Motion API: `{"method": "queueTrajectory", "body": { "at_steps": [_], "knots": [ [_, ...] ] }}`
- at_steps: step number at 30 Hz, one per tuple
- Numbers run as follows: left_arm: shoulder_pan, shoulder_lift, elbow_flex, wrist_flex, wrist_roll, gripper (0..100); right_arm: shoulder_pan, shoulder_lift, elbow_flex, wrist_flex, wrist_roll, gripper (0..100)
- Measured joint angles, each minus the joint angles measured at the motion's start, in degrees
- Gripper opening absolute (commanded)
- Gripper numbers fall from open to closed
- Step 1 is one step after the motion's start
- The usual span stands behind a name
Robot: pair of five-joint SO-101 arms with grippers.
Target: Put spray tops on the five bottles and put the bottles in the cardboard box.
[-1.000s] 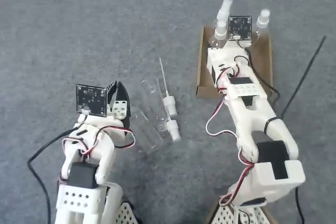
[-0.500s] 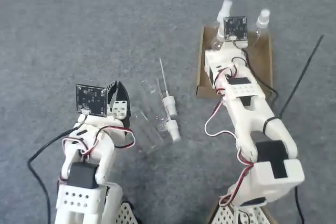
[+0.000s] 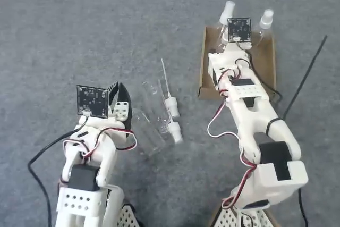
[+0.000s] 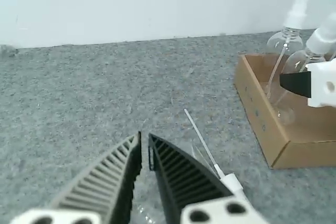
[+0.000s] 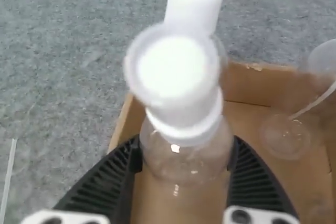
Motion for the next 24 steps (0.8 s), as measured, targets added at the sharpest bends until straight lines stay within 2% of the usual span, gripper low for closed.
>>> {"method": "queueTrajectory", "body": {
  "at_steps": [24],
  "knots": [
    [0.0, 0.0, 0.0, 0.0, 0.0, 1, 0.1, -3.2, 0.0, 3.3, 0.2, 18.8]
  ]
}}
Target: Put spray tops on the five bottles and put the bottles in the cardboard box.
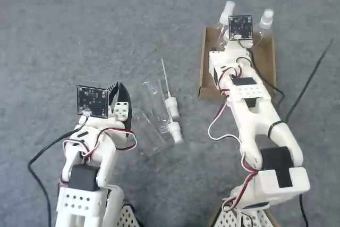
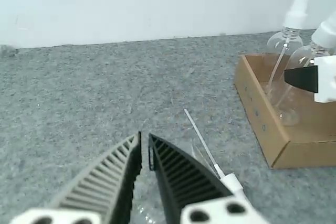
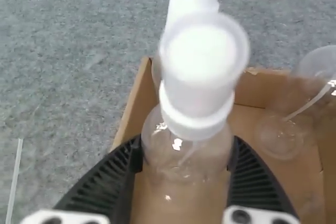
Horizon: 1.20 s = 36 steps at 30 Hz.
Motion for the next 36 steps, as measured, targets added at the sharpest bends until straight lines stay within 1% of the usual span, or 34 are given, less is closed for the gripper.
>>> {"method": "queueTrajectory", "body": {
  "at_steps": [6, 13, 36],
  "knots": [
    [0.0, 0.0, 0.0, 0.0, 0.0, 1, -0.1, 0.0, 0.0, 0.0, 0.0, 18.8],
    [0.0, 0.0, 0.0, 0.0, 0.0, 1, -2.3, 0.0, 0.0, 0.0, 0.0, 18.8],
    [0.0, 0.0, 0.0, 0.0, 0.0, 1, -2.1, 0.1, 0.3, -0.7, 0.0, 18.8]
  ]
}}
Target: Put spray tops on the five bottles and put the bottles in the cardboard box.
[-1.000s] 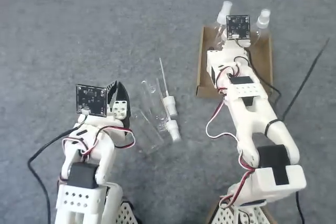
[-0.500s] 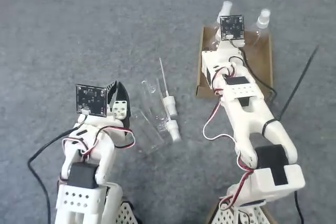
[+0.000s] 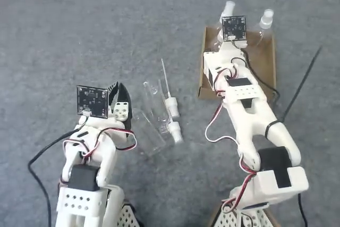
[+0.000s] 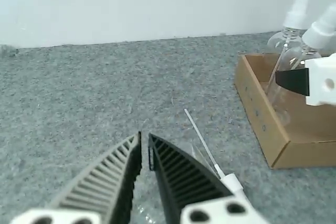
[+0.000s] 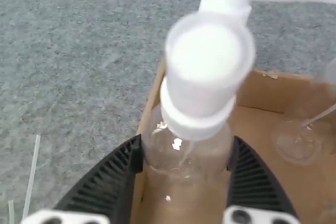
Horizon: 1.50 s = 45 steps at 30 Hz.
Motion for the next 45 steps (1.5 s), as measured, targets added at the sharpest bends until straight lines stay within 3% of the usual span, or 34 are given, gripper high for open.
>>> {"method": "queueTrajectory", "body": {
  "at_steps": [10, 17, 36, 45],
  "knots": [
    [0.0, 0.0, 0.0, 0.0, 0.0, 1, -0.2, 1.1, 0.7, 0.0, 0.0, 19.1],
    [0.0, 0.0, 0.0, 0.0, 0.0, 1, -0.2, 1.1, 0.7, 0.0, 0.0, 30.9],
    [0.0, 0.0, 0.0, 0.0, 0.0, 1, -1.1, 1.1, 0.5, 0.1, 0.0, 31.0],
    [0.0, 0.0, 0.0, 0.0, 0.0, 1, -1.0, 1.1, -4.8, 4.9, 0.0, 31.0]
  ]
}}
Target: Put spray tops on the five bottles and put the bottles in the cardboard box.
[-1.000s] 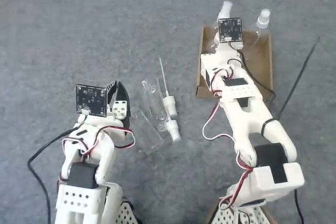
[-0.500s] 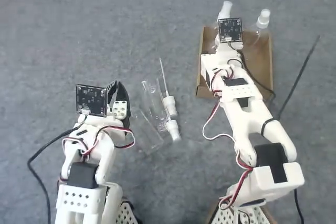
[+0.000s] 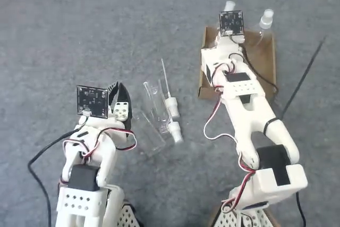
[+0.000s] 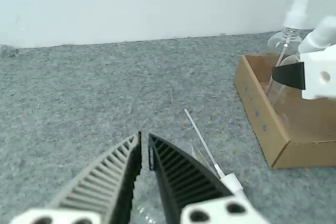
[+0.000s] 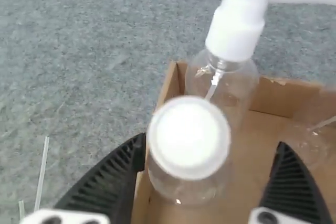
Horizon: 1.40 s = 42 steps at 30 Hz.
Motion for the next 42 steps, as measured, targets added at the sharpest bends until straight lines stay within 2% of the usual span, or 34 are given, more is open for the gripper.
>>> {"method": "queueTrajectory", "body": {
  "at_steps": [11, 30, 34, 38, 42],
  "knots": [
    [0.0, 0.0, 0.0, 0.0, 0.0, 1, 0.0, -1.5, -1.6, 3.0, 0.0, 30.9],
    [0.0, 0.0, 0.0, 0.0, 0.0, 1, -0.8, -24.6, -8.6, 28.6, 0.0, 30.8],
    [0.0, 0.0, 0.0, 0.0, 0.0, 1, -6.9, -28.1, -8.6, 35.5, 0.0, 30.8],
    [-1.1, 0.0, 0.0, 0.0, 0.0, 1, -18.4, -28.3, -8.1, 41.4, 0.0, 30.8],
    [-4.9, 0.0, -4.5, 2.9, 0.0, 1, -28.2, -23.6, -3.1, 39.2, 0.1, 30.8]
  ]
}}
